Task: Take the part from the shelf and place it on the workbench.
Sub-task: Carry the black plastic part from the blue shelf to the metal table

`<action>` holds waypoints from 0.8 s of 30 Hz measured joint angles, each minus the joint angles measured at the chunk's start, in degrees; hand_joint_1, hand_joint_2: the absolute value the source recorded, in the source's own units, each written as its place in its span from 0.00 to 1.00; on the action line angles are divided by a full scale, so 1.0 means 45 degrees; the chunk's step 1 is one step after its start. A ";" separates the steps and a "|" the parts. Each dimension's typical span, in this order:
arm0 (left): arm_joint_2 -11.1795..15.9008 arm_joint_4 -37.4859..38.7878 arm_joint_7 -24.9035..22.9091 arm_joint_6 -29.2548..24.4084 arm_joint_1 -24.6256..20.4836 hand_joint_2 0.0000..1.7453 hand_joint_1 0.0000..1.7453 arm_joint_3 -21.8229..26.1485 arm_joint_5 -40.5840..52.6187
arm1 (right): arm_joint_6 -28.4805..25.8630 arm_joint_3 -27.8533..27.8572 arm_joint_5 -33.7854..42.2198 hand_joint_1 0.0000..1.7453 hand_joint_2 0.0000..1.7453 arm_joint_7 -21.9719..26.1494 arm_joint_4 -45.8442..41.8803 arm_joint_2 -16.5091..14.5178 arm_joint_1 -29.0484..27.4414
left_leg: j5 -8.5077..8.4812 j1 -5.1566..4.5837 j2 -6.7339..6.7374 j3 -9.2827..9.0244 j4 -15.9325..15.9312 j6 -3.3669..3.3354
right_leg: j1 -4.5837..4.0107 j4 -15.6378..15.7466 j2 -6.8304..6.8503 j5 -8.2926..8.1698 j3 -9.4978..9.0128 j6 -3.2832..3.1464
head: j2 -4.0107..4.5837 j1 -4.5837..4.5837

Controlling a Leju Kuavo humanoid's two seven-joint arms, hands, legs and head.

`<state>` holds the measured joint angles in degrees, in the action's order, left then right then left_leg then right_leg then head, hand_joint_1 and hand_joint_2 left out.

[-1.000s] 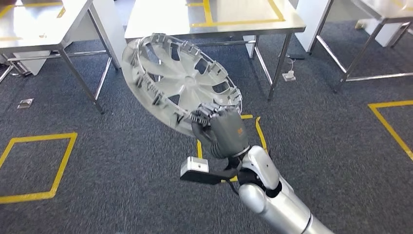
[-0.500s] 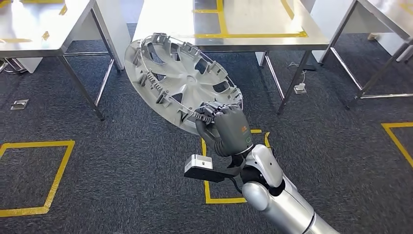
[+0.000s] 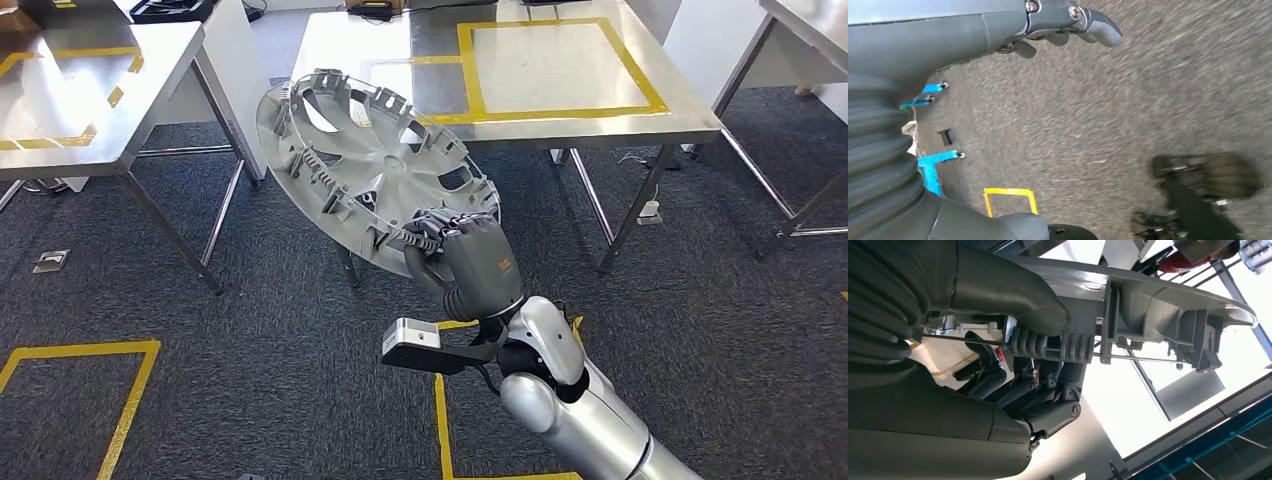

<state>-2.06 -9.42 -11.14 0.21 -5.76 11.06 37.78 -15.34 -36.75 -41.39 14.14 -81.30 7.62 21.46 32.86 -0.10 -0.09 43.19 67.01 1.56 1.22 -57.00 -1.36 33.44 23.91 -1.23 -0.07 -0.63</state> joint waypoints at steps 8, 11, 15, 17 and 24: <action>0.0053 -0.0091 0.0152 -0.0060 -0.0333 1.00 0.00 -0.0004 0.0221 | -0.0254 0.0428 -0.0117 1.00 1.00 -0.0844 -0.0460 -0.0076 0.1130 | -0.3326 0.0091 0.0026 -0.1159 -0.2608 -0.0555 | 0.0005 -0.1179 0.0075 0.0404 -0.1255 0.0570 | 0.0000 -0.0002; 0.0055 -0.0087 0.0250 0.0092 -0.0370 1.00 0.00 -0.0002 0.0288 | -0.0065 0.1050 0.0074 1.00 1.00 -0.1094 -0.0444 0.0129 0.1695 | -0.3153 0.0095 0.0008 -0.1327 -0.2532 -0.0632 | 0.0021 -0.2555 0.0190 0.1938 0.0007 0.0682 | 0.0000 0.0156; 0.0020 -0.0074 0.0266 0.0120 -0.0298 1.00 0.00 0.0000 0.0372 | 0.0086 0.2092 0.0458 1.00 1.00 -0.0972 -0.0116 0.0654 0.2095 | -0.2819 0.0109 -0.0100 -0.1283 -0.2239 -0.0539 | 0.0027 -0.1192 0.0243 0.0933 0.0754 0.0701 | 0.0000 0.0223; 0.0005 -0.0057 0.0267 0.0139 -0.0277 1.00 0.00 -0.0001 0.0396 | 0.0157 0.2511 0.0568 1.00 1.00 -0.0878 0.0112 0.0869 0.2268 | -0.2757 0.0104 -0.0105 -0.1151 -0.2085 -0.0402 | -0.0048 -0.0349 0.0299 -0.0237 0.1008 0.0595 | 0.0000 0.0247; 0.0022 -0.0029 0.0268 0.0289 -0.0225 1.00 0.00 -0.0005 0.0410 | 0.0467 0.3373 0.0725 1.00 1.00 -0.0838 0.0652 0.1116 0.3078 | -0.2251 0.0123 -0.0023 -0.0173 -0.0581 0.0100 | -0.0018 -0.0093 0.0262 -0.0620 0.0987 0.0068 | 0.0000 0.0238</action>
<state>-1.96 -9.55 -9.93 1.51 -6.78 11.04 39.63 -13.23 -21.57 -38.13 10.37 -78.37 12.64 35.32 22.73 0.45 -0.19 42.41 64.40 2.01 1.14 -57.42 -0.18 30.65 28.35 -0.92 -0.07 0.44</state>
